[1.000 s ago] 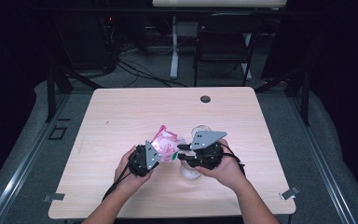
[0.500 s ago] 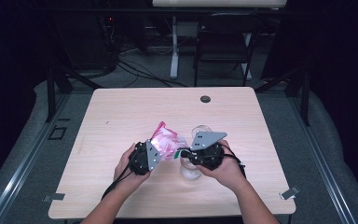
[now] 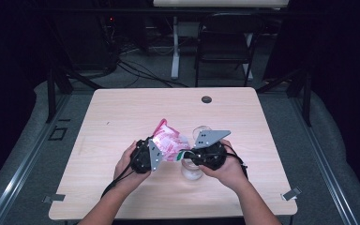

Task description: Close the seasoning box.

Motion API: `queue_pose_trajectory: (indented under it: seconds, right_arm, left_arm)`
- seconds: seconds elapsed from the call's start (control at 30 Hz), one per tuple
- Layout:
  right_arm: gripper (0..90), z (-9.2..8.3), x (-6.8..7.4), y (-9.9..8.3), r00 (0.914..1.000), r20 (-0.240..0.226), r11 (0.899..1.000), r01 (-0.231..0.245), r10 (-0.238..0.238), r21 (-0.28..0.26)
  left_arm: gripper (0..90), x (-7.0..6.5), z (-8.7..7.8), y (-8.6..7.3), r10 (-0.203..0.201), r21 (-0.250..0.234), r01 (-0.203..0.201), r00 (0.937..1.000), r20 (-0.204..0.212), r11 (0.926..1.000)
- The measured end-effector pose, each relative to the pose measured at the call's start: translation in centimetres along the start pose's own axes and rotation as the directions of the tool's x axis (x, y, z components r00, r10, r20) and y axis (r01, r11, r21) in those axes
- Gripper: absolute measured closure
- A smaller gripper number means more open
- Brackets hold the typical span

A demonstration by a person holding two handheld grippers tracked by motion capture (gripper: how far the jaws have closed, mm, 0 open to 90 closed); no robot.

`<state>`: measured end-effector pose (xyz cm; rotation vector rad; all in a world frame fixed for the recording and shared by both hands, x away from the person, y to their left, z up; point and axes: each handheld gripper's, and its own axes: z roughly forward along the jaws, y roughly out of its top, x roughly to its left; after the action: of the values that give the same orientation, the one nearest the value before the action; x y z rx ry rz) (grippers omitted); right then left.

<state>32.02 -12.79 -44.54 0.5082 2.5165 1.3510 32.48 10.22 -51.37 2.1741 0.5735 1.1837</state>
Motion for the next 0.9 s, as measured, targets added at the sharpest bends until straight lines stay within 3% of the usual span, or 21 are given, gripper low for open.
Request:
queue_pose_trajectory:
  seconds: [0.33,0.67,0.9]
  right_arm:
    - [90.0,-0.29,-0.36,-0.21,0.9995,-0.002,0.999,-0.031,0.031,-0.011]
    - [90.0,-0.24,-0.66,-0.39,0.9959,-0.027,0.996,-0.087,0.087,-0.012]
    - [90.0,-0.26,-0.84,-0.48,0.9946,-0.030,0.995,-0.099,0.099,0.002]
  left_arm:
    - [60.4,0.07,-0.01,0.67,0.068,-0.003,-0.069,0.9970,-0.036,0.9976]
    - [60.4,-0.04,0.01,0.74,0.094,-0.008,-0.095,0.9941,-0.054,0.9955]
    - [60.4,-0.24,0.05,0.78,0.116,-0.011,-0.117,0.9906,-0.073,0.9931]
